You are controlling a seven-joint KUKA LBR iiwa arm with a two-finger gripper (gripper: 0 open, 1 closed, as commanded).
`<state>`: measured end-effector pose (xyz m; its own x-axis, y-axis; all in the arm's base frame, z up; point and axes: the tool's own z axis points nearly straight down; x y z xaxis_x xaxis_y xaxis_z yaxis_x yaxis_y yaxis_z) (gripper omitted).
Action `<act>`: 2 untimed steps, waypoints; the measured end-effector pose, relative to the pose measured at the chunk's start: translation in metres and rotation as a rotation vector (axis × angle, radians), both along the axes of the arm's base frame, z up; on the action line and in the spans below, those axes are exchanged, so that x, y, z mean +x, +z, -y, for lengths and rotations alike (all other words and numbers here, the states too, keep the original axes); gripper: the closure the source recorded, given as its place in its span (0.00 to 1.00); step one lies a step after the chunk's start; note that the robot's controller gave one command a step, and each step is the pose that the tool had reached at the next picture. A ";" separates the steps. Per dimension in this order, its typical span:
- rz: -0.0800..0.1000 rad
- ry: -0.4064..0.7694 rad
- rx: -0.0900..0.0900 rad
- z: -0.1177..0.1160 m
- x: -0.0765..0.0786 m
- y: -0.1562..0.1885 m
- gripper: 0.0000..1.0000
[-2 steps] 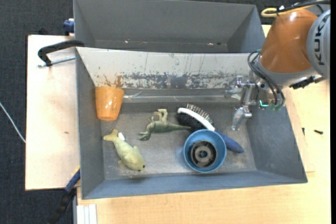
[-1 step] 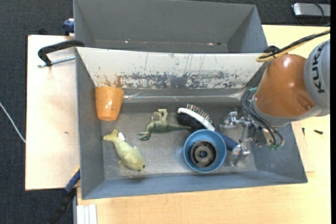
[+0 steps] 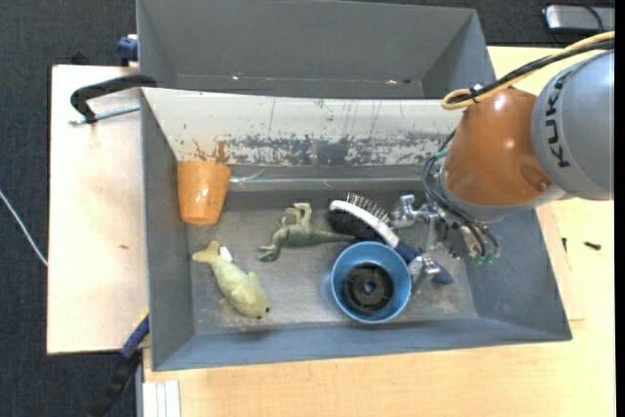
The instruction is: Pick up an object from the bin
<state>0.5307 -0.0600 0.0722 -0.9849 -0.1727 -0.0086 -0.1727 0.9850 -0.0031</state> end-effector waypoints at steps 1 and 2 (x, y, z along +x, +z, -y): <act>0.002 -0.004 0.001 0.000 0.001 0.000 1.00; 0.002 0.478 -0.004 0.012 0.006 0.178 1.00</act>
Offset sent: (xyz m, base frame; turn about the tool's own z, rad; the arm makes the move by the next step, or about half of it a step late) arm 0.0000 0.0000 0.0000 0.0000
